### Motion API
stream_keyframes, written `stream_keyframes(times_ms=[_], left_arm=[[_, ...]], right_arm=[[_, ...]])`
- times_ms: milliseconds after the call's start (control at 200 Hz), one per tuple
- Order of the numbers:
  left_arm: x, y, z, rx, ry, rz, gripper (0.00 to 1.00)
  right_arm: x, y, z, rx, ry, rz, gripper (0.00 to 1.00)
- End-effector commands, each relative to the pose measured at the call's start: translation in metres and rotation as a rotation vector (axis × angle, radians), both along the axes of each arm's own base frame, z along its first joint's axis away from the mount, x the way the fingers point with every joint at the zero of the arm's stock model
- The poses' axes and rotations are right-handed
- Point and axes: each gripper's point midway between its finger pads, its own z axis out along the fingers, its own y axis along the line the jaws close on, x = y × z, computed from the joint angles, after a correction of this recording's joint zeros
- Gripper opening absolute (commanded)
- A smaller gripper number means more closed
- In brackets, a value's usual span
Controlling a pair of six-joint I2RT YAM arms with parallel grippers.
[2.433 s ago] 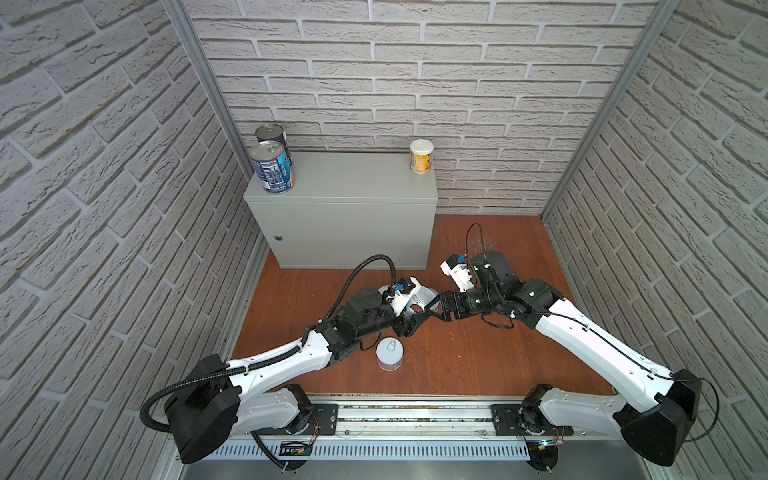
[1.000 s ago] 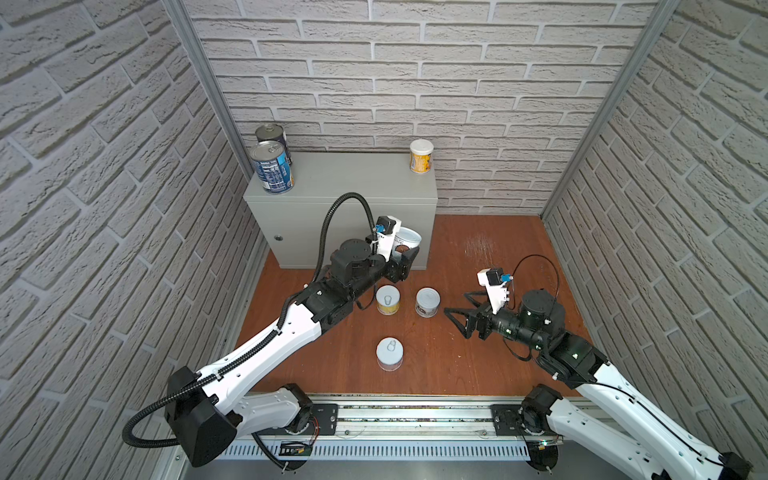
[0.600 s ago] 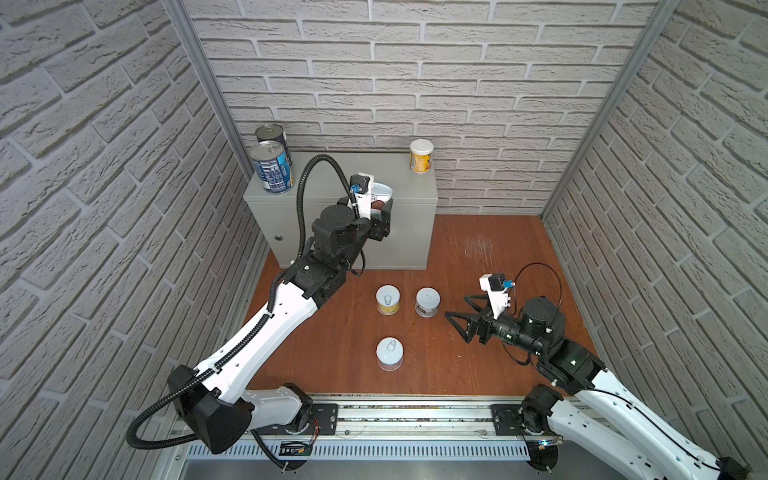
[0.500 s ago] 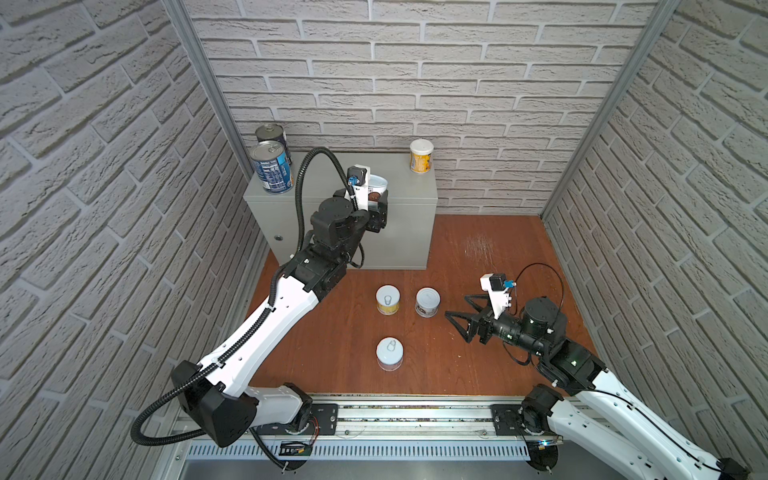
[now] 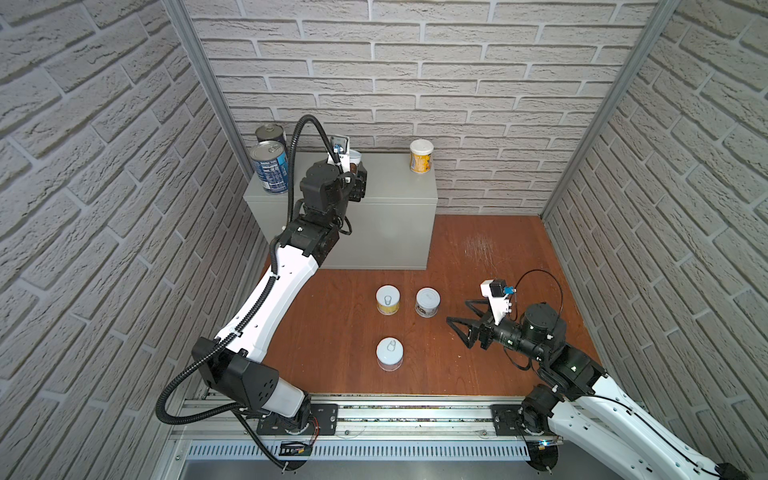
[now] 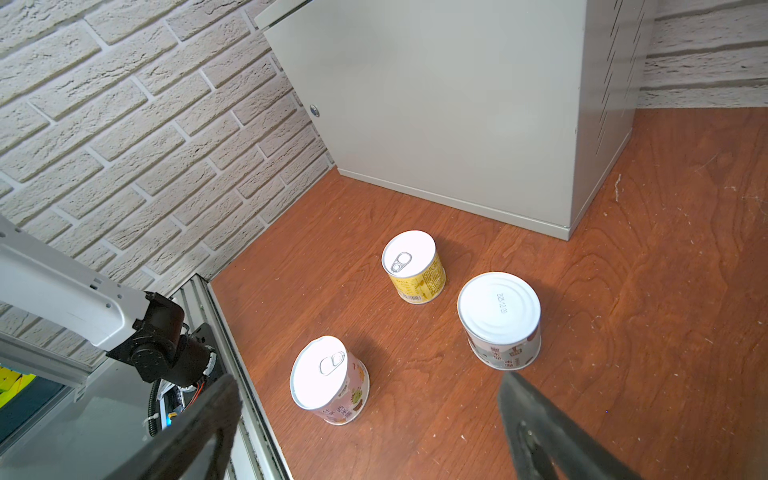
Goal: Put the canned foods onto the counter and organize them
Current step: 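Raise the teal-labelled can with the left gripper onto the cabinet top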
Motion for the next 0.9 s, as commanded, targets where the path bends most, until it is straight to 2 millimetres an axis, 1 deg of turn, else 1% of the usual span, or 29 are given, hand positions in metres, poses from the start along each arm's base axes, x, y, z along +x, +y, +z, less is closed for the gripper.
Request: stream_keyframes(times_ms=[0,155,250,440,680,760,895], left_arm=[[-0.001,0.006,0.044,-0.038,-0.121,-0.006,0.56],[0.014,0.014,0.038,-0.032,-0.113,0.012,0.56],[0.024,0.019,0.032,-0.039,-0.103,0.013,0.56],[0.048,0.024,0.011,-0.042,-0.054,0.021,0.56],[0.063,0.033,-0.001,-0.052,-0.019,0.044,0.56],[0.067,0.034,-0.006,-0.026,-0.008,0.052,0.56],[0.075,0.039,-0.016,-0.013,0.016,0.078,0.56]], right_arm=[[0.001,0.000,0.008,0.025,-0.051,0.000,0.97],[0.001,-0.002,0.009,0.046,-0.088,-0.010,0.98],[0.002,-0.004,0.010,0.024,-0.094,-0.020,0.98],[0.007,-0.015,0.001,-0.016,-0.096,-0.083,0.98],[0.009,-0.024,-0.001,-0.031,-0.120,-0.125,0.99],[0.009,-0.024,-0.002,-0.046,-0.125,-0.125,0.99],[0.010,-0.028,-0.008,-0.075,-0.116,-0.143,0.99]])
